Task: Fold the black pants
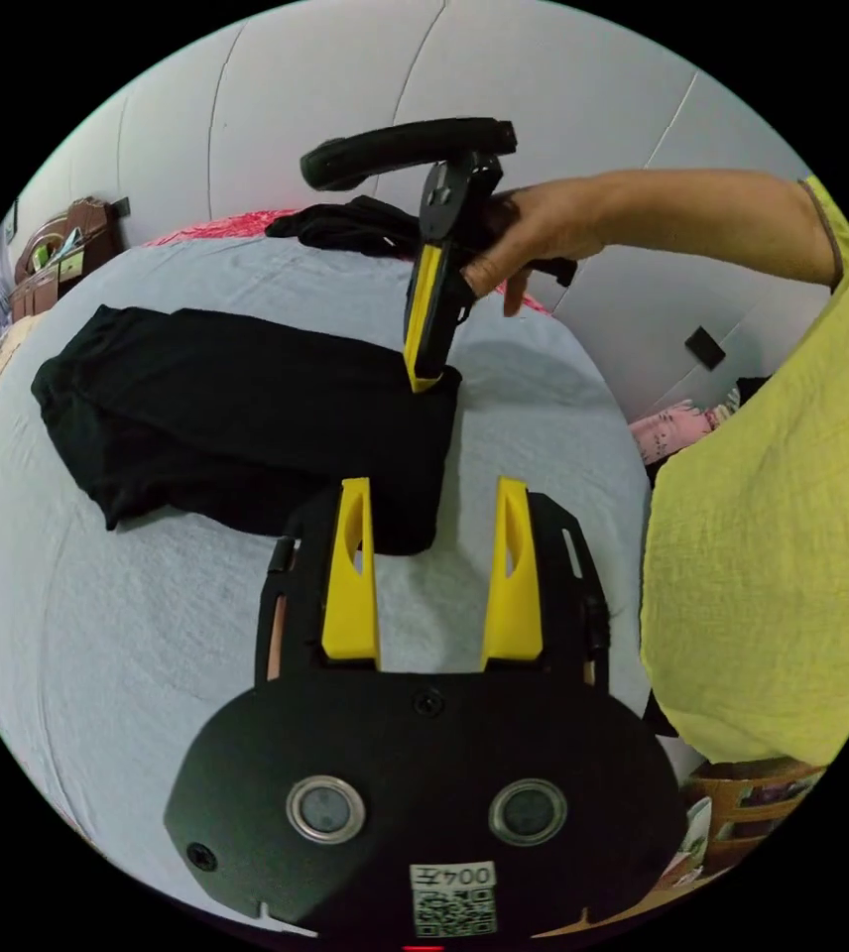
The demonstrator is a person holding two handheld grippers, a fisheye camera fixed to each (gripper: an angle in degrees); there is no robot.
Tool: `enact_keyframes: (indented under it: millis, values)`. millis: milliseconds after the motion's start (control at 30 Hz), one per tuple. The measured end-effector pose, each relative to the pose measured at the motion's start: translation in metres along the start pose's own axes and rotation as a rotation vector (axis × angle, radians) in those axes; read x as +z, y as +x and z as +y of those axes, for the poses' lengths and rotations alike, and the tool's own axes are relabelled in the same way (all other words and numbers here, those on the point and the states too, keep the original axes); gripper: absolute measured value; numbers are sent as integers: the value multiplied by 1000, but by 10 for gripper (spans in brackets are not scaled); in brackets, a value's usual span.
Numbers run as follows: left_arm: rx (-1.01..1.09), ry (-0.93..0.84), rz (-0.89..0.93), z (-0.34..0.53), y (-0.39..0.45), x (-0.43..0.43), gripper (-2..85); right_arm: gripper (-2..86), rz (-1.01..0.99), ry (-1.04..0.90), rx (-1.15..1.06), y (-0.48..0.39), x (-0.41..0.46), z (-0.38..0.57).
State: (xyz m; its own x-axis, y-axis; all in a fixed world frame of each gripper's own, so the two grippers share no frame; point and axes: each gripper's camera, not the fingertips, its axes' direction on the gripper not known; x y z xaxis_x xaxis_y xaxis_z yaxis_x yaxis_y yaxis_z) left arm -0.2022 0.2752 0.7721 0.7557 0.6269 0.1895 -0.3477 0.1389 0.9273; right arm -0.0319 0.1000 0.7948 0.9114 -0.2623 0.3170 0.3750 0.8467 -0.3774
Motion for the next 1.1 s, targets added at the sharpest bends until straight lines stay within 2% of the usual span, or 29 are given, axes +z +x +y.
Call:
enact_keyframes:
  millis: [333, 467, 600, 767, 900, 1100]
  values:
    - [-68, 16, 59, 10, -28, -1, 137, 35, 14, -1, -5, 4, 21, 3]
    - [-86, -17, 46, 27, -42, -9, 65, 36, 2, 1, -1, 6, 28, 6]
    - [-147, -4, 68, 39, -53, -15, 40, 44, 14, 23, 6, 1, 33, 13]
    - [-145, -35, 18, 36, -54, -20, 35, 117, 42, 158, -99, -22, 22, 44]
    - [-168, -14, 22, 42, -59, -25, 44, 130, 68, 223, -172, -31, 15, 58]
    - [-117, -26, -22, 46, -55, -33, 63, 146, 172, 136, -280, -50, 39, 47]
